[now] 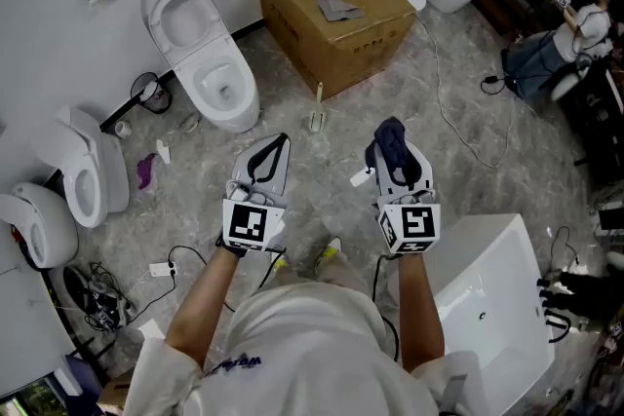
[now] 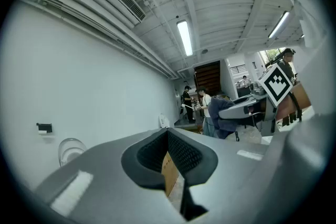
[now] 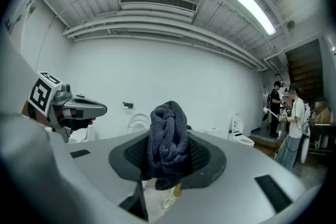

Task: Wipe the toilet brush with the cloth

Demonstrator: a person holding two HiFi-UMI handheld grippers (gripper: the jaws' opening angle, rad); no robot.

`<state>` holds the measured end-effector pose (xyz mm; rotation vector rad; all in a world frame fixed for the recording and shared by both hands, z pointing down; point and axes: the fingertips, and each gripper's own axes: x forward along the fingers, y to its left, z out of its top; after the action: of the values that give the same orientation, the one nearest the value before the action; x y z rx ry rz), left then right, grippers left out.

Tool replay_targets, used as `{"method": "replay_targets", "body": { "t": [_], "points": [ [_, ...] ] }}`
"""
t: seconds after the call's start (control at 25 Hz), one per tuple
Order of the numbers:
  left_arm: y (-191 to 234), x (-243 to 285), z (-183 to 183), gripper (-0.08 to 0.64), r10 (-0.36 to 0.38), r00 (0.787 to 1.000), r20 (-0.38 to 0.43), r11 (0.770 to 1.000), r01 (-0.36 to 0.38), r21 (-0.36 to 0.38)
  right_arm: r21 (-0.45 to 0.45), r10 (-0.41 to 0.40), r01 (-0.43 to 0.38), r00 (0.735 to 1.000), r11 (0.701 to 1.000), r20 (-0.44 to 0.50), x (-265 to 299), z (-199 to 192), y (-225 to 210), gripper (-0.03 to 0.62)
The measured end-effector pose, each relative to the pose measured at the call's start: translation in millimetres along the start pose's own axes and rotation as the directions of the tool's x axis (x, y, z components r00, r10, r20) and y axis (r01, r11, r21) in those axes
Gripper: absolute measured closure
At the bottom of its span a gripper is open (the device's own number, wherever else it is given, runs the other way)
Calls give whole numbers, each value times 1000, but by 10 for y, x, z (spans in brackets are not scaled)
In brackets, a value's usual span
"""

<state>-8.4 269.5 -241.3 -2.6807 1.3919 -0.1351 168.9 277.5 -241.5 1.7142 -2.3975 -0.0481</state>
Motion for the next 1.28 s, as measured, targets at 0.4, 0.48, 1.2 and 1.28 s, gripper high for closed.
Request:
{"method": "replay_targets", "body": {
  "t": [0.4,0.48,1.2,1.28],
  "points": [
    [364,-819,-62,560,-61,998,-14,989,63,134,-4,-33,33,999,999,-35,-298,99,1116,449],
    [362,-861,-34,560,-69,998,-6,982,69,175,-20,-27,27,999,999,-42,-325,120,1206,449],
    [703,469,-733,560,-46,990,-134,994,59,95,-20,39,-42,991,999,-125,769,-505,573,448],
    [778,799,-845,560,-35,986,-162,995,50,86,-30,50,-55,990,998,-135,1024,-584,323,448]
  ]
}}
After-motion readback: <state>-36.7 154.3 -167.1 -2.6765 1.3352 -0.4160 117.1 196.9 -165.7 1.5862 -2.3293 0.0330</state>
